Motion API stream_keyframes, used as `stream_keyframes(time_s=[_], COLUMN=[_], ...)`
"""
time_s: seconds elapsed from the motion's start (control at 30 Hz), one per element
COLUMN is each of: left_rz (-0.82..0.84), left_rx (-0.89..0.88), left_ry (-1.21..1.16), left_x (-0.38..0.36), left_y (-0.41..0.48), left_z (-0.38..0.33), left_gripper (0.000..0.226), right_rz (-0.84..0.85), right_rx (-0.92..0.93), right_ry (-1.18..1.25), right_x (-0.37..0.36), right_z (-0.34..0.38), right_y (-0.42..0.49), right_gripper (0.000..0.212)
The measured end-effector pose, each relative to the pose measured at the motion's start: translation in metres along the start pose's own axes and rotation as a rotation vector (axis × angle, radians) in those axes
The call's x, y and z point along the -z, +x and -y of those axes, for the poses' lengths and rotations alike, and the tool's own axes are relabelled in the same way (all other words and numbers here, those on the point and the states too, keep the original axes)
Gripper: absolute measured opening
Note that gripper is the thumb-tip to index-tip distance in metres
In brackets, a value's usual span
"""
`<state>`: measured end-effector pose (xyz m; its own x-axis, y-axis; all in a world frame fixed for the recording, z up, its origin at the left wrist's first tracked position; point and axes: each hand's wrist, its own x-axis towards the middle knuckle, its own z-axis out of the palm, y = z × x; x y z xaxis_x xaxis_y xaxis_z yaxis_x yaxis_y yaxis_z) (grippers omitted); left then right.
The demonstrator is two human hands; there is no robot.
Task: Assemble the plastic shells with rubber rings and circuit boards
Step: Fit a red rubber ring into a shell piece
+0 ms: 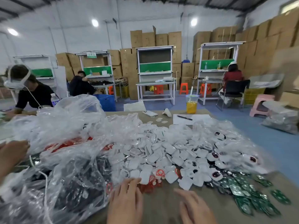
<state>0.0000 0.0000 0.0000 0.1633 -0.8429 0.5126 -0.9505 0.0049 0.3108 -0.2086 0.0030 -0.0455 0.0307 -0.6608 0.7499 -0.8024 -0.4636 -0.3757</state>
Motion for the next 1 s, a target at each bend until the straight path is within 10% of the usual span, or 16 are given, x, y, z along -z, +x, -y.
stream_keyframes(time_s=[0.43, 0.6, 0.77, 0.9, 1.0], left_rz=[-0.055, -0.216, 0.038, 0.177, 0.155], left_rx=[-0.02, -0.14, 0.006, 0.104, 0.165], left_ry=[0.341, 0.187, -0.499, -0.915, -0.977], left_x=[-0.004, 0.004, 0.009, -0.008, -0.029], left_y=[0.037, 0.043, 0.066, 0.091, 0.108], left_z=[0.044, 0.049, 0.015, -0.025, -0.032], left_gripper=[0.049, 0.04, 0.03, 0.032, 0.031], right_rz=[0.385, 0.163, 0.067, 0.428, 0.385], right_rx=[-0.135, -0.088, -0.024, -0.438, -0.562], right_ry=[-0.276, -0.246, 0.168, 0.88, 1.075], right_x=[-0.023, -0.031, -0.035, -0.048, -0.065], right_z=[0.015, 0.017, 0.031, 0.04, 0.024], right_y=[0.041, 0.046, 0.084, 0.126, 0.148], right_gripper=[0.044, 0.044, 0.036, 0.023, 0.031])
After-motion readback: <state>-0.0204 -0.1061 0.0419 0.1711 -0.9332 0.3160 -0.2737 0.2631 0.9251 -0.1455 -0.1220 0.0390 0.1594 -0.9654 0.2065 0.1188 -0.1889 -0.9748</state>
